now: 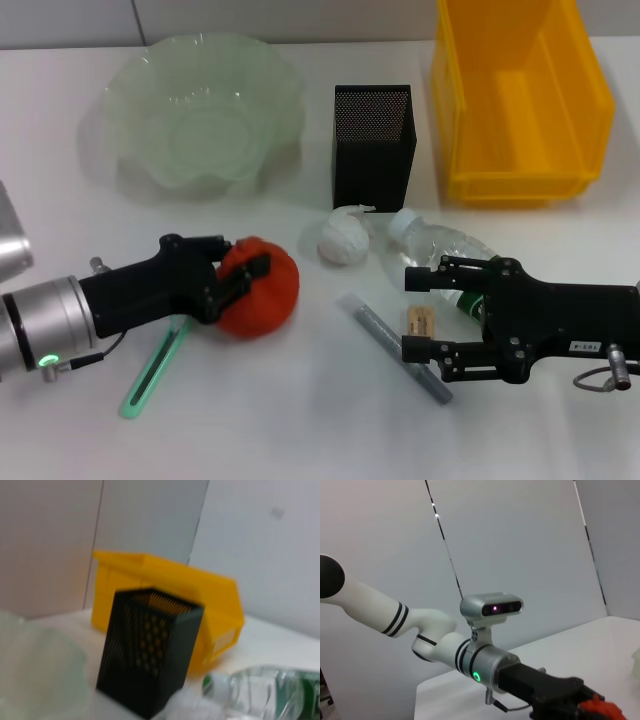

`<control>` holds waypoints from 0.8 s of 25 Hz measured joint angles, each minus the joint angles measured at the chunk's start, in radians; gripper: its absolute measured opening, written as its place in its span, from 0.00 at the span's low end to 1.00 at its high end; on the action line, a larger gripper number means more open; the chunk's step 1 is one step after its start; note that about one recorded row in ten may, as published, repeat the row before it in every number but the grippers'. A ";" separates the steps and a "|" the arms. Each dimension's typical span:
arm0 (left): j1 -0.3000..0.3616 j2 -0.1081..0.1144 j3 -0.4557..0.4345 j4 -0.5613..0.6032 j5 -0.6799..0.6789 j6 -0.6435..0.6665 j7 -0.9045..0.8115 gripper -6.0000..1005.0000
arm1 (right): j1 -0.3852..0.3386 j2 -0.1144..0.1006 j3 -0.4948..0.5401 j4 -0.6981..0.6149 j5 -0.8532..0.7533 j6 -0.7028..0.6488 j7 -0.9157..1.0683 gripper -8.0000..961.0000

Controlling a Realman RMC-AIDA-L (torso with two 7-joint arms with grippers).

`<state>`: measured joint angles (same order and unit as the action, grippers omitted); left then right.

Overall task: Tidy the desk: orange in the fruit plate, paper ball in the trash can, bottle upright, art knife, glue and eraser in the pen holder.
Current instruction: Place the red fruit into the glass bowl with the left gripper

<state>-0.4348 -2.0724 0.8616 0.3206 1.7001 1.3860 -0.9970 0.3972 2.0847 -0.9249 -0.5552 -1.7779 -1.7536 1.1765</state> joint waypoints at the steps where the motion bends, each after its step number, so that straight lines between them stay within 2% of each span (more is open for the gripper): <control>1: 0.002 0.001 0.000 0.001 -0.014 0.018 -0.001 0.24 | 0.000 0.000 0.000 0.001 0.000 0.000 0.000 0.82; 6: 0.017 0.005 -0.001 0.043 -0.109 0.079 -0.028 0.21 | 0.006 0.000 0.000 0.024 0.014 0.001 -0.011 0.82; 7: 0.016 0.003 -0.001 0.083 -0.171 0.065 -0.047 0.20 | 0.010 0.000 0.000 0.036 0.021 0.001 -0.020 0.82; 10: -0.015 0.004 -0.001 0.112 -0.259 -0.004 -0.050 0.19 | 0.014 0.000 0.000 0.051 0.029 0.001 -0.034 0.82; 16: -0.063 0.001 -0.001 0.128 -0.351 -0.120 -0.051 0.16 | 0.014 0.000 0.000 0.064 0.039 0.001 -0.038 0.82; 17: -0.105 -0.001 0.001 0.124 -0.379 -0.190 -0.051 0.16 | 0.012 0.001 0.000 0.069 0.040 0.000 -0.038 0.82; 20: -0.137 -0.002 0.009 0.120 -0.384 -0.250 -0.051 0.14 | 0.012 0.001 0.000 0.076 0.041 0.000 -0.039 0.82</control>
<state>-0.5718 -2.0741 0.8703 0.4404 1.3166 1.1361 -1.0478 0.4090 2.0858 -0.9250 -0.4791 -1.7368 -1.7541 1.1372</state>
